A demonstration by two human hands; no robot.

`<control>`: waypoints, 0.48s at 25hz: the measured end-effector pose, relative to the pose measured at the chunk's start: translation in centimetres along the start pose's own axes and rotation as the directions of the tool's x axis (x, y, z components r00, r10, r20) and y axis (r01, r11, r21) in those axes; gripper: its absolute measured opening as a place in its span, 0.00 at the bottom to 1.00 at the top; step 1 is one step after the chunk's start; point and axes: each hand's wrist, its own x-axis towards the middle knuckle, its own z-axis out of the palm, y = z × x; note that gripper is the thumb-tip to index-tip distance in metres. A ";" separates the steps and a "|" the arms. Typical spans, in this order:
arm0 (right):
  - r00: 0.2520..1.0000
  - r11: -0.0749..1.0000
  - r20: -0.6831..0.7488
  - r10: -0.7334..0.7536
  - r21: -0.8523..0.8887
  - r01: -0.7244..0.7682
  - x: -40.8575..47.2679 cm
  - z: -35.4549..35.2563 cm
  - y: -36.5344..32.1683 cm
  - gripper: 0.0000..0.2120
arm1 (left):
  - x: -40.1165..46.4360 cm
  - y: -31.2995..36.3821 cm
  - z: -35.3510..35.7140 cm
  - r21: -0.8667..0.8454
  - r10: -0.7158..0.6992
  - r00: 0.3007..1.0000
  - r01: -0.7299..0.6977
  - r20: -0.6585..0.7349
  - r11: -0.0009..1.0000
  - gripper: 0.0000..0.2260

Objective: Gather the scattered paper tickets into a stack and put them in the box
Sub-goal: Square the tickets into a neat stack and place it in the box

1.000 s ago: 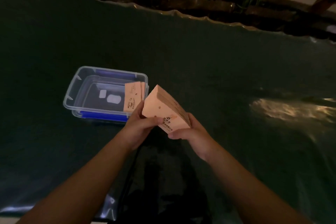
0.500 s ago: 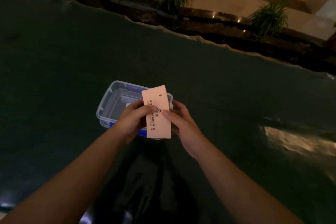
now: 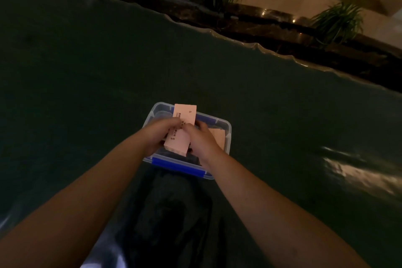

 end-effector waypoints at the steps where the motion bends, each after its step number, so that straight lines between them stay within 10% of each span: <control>1: 1.000 1.000 -0.009 0.016 -0.011 -0.016 0.5 0.3 0.2 0.26 | 0.6 -0.2 -0.1 0.011 -0.026 1.000 0.027 -0.016 1.000 0.19; 12: 0.985 0.969 -0.127 0.119 -0.200 -0.143 2.5 1.1 1.3 0.21 | 2.6 -1.4 0.5 0.162 -0.187 0.975 0.205 -0.118 0.965 0.09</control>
